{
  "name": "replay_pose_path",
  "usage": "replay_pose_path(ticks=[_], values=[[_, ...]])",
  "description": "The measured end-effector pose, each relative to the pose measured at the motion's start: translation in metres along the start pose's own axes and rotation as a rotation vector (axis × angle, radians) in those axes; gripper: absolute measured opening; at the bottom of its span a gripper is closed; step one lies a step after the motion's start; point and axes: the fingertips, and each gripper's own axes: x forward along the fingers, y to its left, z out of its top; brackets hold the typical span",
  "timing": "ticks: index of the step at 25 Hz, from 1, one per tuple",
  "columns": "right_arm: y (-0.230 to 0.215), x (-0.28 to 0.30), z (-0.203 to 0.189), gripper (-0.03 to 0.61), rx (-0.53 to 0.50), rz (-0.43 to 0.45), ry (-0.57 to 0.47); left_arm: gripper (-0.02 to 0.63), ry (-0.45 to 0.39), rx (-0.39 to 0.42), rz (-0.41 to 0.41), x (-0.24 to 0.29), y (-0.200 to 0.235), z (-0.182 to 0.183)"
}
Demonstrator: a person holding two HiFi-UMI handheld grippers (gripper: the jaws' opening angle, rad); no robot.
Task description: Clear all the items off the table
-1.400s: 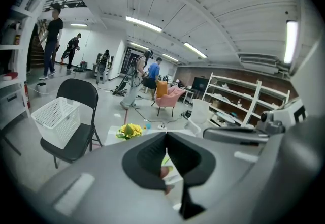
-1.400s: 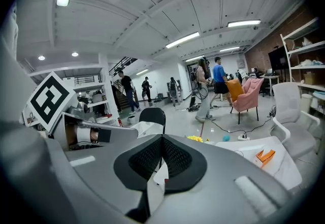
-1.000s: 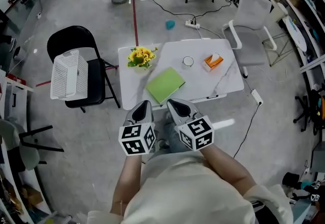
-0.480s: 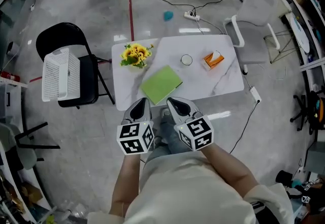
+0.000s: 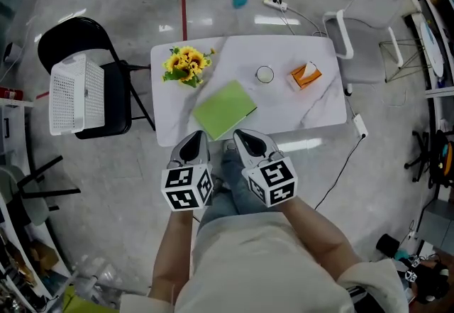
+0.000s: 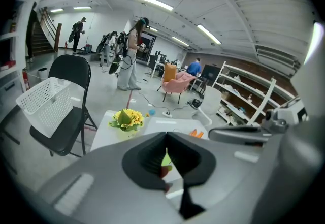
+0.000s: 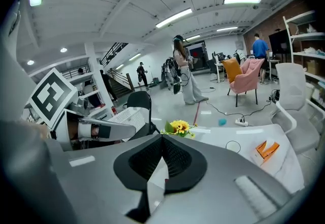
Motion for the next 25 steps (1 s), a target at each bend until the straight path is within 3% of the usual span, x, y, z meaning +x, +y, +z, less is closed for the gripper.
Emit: replay_pose_path(ticks=[25], values=[[-0.070, 0.088, -0.099, -0.002, 0.151, -0.061, 0.200, 0.009, 0.174, 0.018, 0.027, 0.118, 0.032, -0.058]])
